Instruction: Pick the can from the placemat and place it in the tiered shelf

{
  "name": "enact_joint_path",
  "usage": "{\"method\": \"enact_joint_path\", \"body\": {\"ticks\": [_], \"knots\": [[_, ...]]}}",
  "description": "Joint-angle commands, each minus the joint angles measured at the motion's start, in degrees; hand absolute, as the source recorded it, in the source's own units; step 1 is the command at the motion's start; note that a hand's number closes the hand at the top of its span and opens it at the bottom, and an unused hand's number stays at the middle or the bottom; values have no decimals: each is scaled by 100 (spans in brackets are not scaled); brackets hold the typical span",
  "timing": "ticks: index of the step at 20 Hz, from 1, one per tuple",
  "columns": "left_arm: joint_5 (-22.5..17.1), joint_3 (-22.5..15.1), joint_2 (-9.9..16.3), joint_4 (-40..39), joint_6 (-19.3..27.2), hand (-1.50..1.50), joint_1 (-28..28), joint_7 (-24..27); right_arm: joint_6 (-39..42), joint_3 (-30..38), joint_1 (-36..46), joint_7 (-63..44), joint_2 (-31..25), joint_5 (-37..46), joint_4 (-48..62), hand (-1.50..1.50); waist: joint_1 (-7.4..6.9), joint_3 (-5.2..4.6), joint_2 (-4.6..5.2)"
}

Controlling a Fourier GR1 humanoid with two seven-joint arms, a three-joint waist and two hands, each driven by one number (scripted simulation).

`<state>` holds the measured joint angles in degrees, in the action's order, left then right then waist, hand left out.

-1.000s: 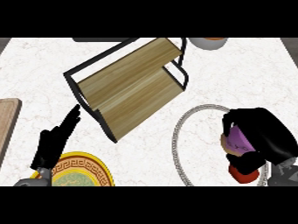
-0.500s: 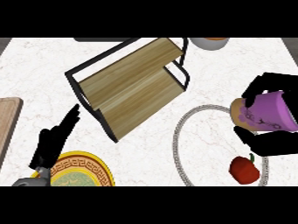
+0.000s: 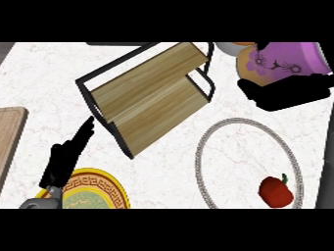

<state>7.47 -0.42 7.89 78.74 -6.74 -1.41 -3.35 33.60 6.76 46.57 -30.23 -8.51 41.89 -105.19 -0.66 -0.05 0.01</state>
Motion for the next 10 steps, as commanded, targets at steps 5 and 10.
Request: {"method": "enact_joint_path", "body": {"ticks": [5,10], "knots": [[106,-79,-128,-85,67,0,-288,-106,-1279,-70,1423,316,104,604,2512,150,-66,1,39],[3,-20,-7,-58,-132,0,-22,183,-1883,-245,2126,899,166,863,3967,150,-118,-1,46]]}}
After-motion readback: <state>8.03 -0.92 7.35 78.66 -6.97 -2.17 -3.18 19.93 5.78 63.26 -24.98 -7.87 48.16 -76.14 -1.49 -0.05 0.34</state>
